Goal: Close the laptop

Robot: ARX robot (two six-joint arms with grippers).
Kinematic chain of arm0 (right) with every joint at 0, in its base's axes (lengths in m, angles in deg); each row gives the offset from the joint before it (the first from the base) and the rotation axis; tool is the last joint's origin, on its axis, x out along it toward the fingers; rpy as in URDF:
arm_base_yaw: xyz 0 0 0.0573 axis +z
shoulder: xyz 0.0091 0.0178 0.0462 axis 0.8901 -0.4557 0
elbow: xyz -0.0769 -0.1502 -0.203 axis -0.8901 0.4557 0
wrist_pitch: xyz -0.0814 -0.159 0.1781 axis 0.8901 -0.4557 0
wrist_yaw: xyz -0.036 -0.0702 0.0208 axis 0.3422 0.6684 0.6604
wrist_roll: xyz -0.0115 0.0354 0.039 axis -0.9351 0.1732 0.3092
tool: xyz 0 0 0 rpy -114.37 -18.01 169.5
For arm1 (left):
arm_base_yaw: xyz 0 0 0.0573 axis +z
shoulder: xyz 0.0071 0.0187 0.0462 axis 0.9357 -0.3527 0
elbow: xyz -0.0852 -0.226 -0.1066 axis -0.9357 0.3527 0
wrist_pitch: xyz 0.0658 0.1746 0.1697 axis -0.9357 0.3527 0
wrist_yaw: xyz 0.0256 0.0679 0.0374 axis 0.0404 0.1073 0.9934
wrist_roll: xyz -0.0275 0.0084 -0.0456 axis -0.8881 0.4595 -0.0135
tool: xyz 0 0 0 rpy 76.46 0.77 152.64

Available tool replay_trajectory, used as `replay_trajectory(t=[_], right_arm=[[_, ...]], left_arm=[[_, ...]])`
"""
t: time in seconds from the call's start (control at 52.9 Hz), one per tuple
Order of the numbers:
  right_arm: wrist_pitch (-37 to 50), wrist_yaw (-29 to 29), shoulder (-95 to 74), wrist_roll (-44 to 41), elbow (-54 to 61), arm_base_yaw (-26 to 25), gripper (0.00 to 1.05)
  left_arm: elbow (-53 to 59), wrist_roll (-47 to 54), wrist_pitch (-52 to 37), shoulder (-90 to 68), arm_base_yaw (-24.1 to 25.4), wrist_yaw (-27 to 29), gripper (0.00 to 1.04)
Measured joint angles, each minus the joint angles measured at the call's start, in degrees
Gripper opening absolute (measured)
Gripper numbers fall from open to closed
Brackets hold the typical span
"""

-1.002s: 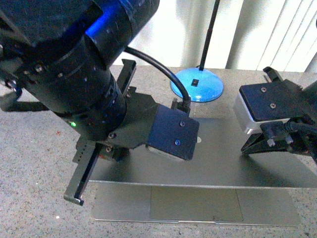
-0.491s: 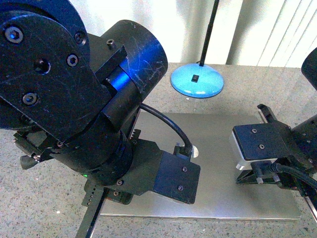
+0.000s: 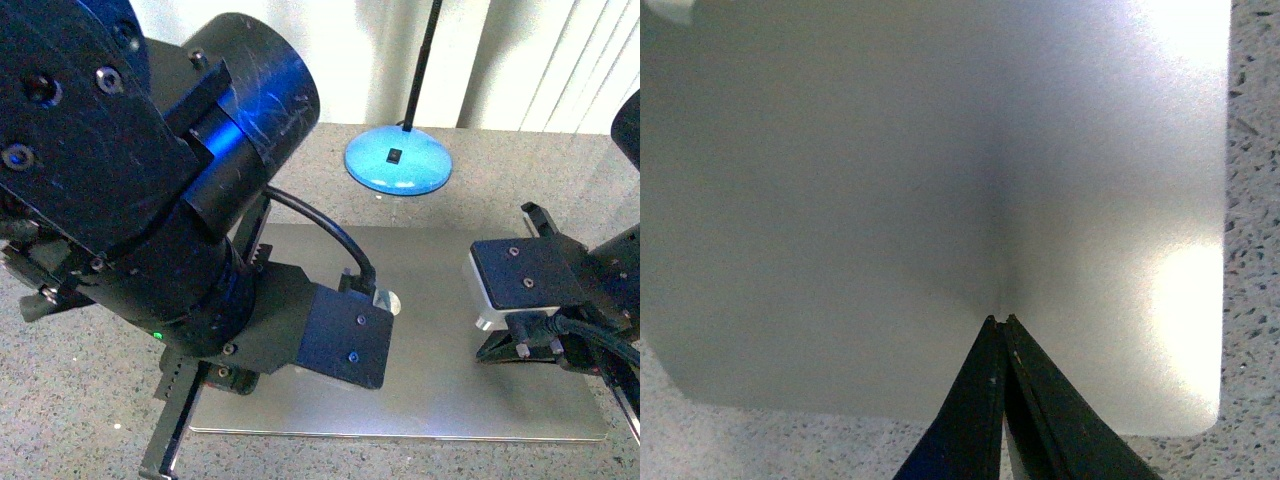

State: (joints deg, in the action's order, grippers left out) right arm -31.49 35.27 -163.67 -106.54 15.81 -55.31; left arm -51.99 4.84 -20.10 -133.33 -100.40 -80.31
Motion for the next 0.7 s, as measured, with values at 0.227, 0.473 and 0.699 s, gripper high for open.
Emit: replay_trajectory(t=[0.227,0.473,0.699], right_arm=[[5.5,-4.7,5.4,5.0,-1.4,-0.2,0.03],[26.8,-6.9,15.1,19.1,0.5,-0.1,0.03],[49.5,3.5,24.5,37.6,5.4,-0.2,0.03]], left_arm=[[-0.3,-1.4,-6.9,5.3,2.4,-4.5,0.04],[0.2,-9.4,-18.8,14.6,7.3,-11.3,0.04],[5.4,-25.3,-28.7,26.3,19.0,-15.3,0.04]])
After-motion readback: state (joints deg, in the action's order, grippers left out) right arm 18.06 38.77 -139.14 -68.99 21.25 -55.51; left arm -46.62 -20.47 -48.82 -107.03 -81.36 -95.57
